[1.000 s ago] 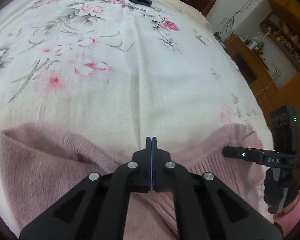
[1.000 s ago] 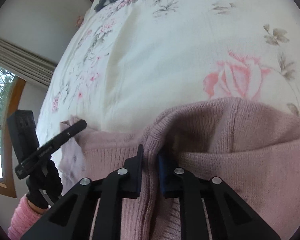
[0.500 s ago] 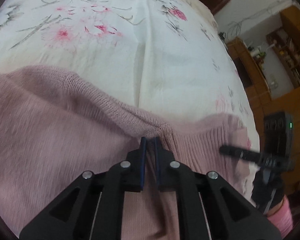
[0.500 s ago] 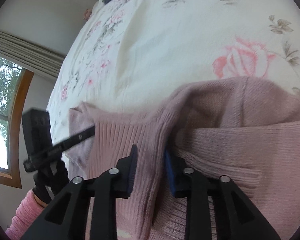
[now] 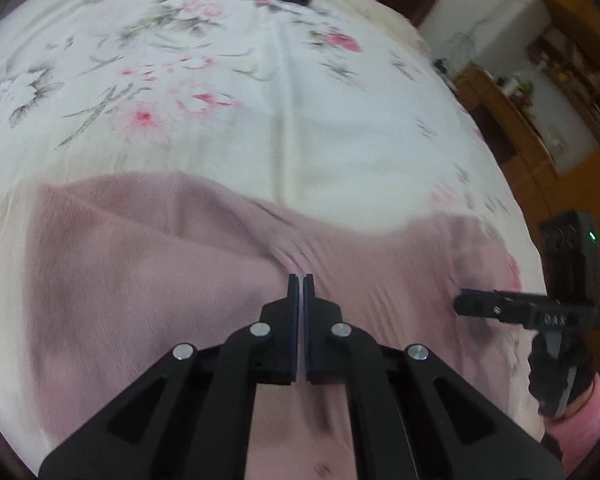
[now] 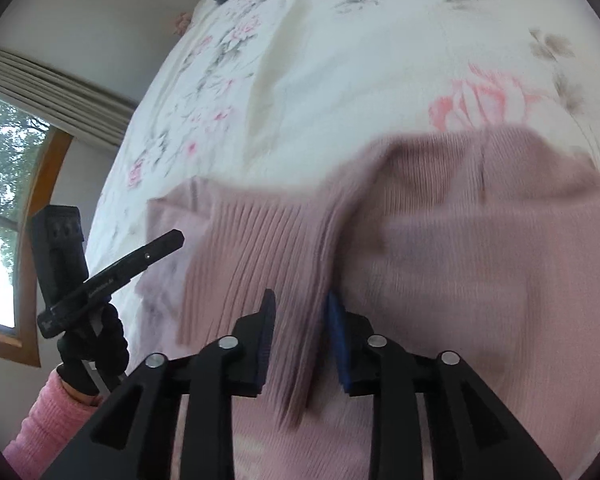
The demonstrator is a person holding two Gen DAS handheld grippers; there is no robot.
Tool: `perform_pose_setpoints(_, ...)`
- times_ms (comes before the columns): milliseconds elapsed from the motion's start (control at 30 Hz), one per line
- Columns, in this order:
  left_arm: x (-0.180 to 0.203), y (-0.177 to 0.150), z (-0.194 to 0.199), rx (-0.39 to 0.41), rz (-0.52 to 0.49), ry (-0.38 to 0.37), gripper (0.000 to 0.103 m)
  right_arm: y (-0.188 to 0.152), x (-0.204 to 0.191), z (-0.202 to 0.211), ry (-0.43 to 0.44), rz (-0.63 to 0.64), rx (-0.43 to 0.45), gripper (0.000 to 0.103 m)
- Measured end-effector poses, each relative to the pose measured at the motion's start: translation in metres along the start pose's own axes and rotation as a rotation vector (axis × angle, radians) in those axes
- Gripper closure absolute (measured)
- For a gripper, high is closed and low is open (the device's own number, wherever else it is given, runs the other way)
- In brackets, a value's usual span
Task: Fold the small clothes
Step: 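Open both grippers and withdraw them above the folded sweater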
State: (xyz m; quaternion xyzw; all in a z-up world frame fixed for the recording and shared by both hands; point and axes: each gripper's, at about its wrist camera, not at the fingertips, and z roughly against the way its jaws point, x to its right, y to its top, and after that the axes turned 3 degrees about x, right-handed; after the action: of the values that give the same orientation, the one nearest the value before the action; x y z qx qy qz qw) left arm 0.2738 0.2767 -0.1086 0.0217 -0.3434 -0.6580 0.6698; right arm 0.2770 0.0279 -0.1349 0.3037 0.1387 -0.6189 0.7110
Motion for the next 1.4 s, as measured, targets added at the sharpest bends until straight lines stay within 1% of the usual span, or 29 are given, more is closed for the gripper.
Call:
perform_pose_setpoints(67,0.016,-0.011,0.004,-0.007,-0.038,-0.025,0.099,-0.010,0.002,0.002,0.028,-0.021,-0.024,0.073)
perform_pose_setpoints(133,0.033,-0.019,-0.002,-0.033,-0.094,-0.040,0.099,-0.020,0.004,-0.004,0.019,-0.043,-0.068,0.074)
perform_pose_setpoints(167,0.037,-0.024,-0.007,-0.050,-0.120,-0.024,0.098,-0.023,0.005,-0.005,0.010,-0.049,-0.076,0.079)
perform_pose_setpoints(200,0.040,-0.029,-0.013,-0.063,-0.150,0.009,0.098,-0.025,0.006,-0.005,0.005,-0.049,-0.076,0.088)
perform_pose_setpoints(300,0.037,-0.036,-0.029,-0.111,-0.206,0.081,0.097,-0.029,0.008,0.001,-0.003,-0.044,-0.070,0.092)
perform_pose_setpoints(367,0.030,-0.037,-0.031,-0.112,-0.202,0.059,0.097,-0.034,0.006,0.001,-0.045,-0.011,-0.075,0.093)
perform_pose_setpoints(467,0.024,-0.035,-0.033,-0.120,-0.180,0.043,0.097,-0.038,0.007,-0.007,-0.071,0.004,-0.081,0.093)
perform_pose_setpoints(567,0.022,-0.036,-0.029,-0.118,-0.164,0.037,0.097,-0.037,0.006,-0.006,-0.077,0.003,-0.074,0.092)
perform_pose_setpoints(633,0.019,-0.037,-0.016,-0.114,-0.143,0.048,0.098,-0.041,0.001,0.002,-0.073,0.002,-0.049,0.087)
perform_pose_setpoints(667,0.019,-0.040,-0.007,-0.109,-0.136,0.058,0.096,-0.045,0.000,0.011,-0.080,0.005,-0.035,0.080)
perform_pose_setpoints(700,0.019,-0.045,0.006,-0.101,-0.130,0.064,0.088,-0.052,-0.008,0.022,-0.088,0.021,-0.014,0.075)
perform_pose_setpoints(733,0.018,-0.053,0.023,-0.085,-0.128,0.085,0.078,-0.061,-0.014,0.033,-0.096,0.034,0.008,0.074)
perform_pose_setpoints(767,0.019,-0.060,0.035,-0.074,-0.131,0.108,0.076,-0.077,-0.021,0.050,-0.107,0.050,0.033,0.072)
perform_pose_setpoints(800,0.018,-0.074,0.058,-0.057,-0.144,0.145,0.075,-0.089,-0.027,0.062,-0.109,0.058,0.049,0.070)
perform_pose_setpoints(833,0.016,-0.084,0.073,-0.048,-0.148,0.160,0.071,-0.104,-0.031,0.075,-0.113,0.067,0.064,0.069)
perform_pose_setpoints(867,0.013,-0.096,0.090,-0.044,-0.143,0.181,0.066,-0.129,-0.037,0.092,-0.131,0.077,0.082,0.066)
perform_pose_setpoints(900,0.010,-0.108,0.106,-0.048,-0.133,0.213,0.059,-0.145,-0.041,0.102,-0.149,0.082,0.089,0.061)
perform_pose_setpoints(933,0.002,-0.126,0.127,-0.048,-0.112,0.262,0.058,-0.164,-0.044,0.113,-0.166,0.087,0.096,0.058)
perform_pose_setpoints(967,-0.003,-0.138,0.143,-0.045,-0.091,0.277,0.058,-0.184,-0.046,0.123,-0.183,0.088,0.103,0.053)
perform_pose_setpoints(1000,-0.012,-0.157,0.164,-0.054,-0.047,0.292,0.056,-0.210,-0.048,0.135,-0.204,0.075,0.106,0.052)
perform_pose_setpoints(1033,-0.019,-0.169,0.176,-0.065,-0.014,0.299,0.054,-0.227,-0.048,0.143,-0.203,0.052,0.107,0.051)
perform_pose_setpoints(1100,-0.030,-0.196,0.200,-0.082,0.051,0.315,0.054,-0.266,-0.045,0.157,-0.174,-0.016,0.105,0.051)
perform_pose_setpoints(1133,-0.037,-0.212,0.216,-0.081,0.077,0.326,0.054,-0.284,-0.046,0.162,-0.175,-0.030,0.104,0.051)
perform_pose_setpoints(1167,-0.040,-0.225,0.226,-0.086,0.087,0.335,0.054,-0.304,-0.048,0.168,-0.211,-0.026,0.105,0.051)
perform_pose_setpoints(1233,-0.042,-0.244,0.239,-0.095,0.094,0.361,0.053,-0.330,-0.049,0.173,-0.265,-0.029,0.113,0.048)
perform_pose_setpoints(1300,-0.046,-0.259,0.248,-0.102,0.104,0.347,0.050,-0.349,-0.040,0.178,-0.243,-0.079,0.101,0.047)
perform_pose_setpoints(1400,-0.046,-0.279,0.250,-0.120,0.104,0.378,0.050,-0.372,-0.030,0.181,-0.234,-0.131,0.092,0.047)
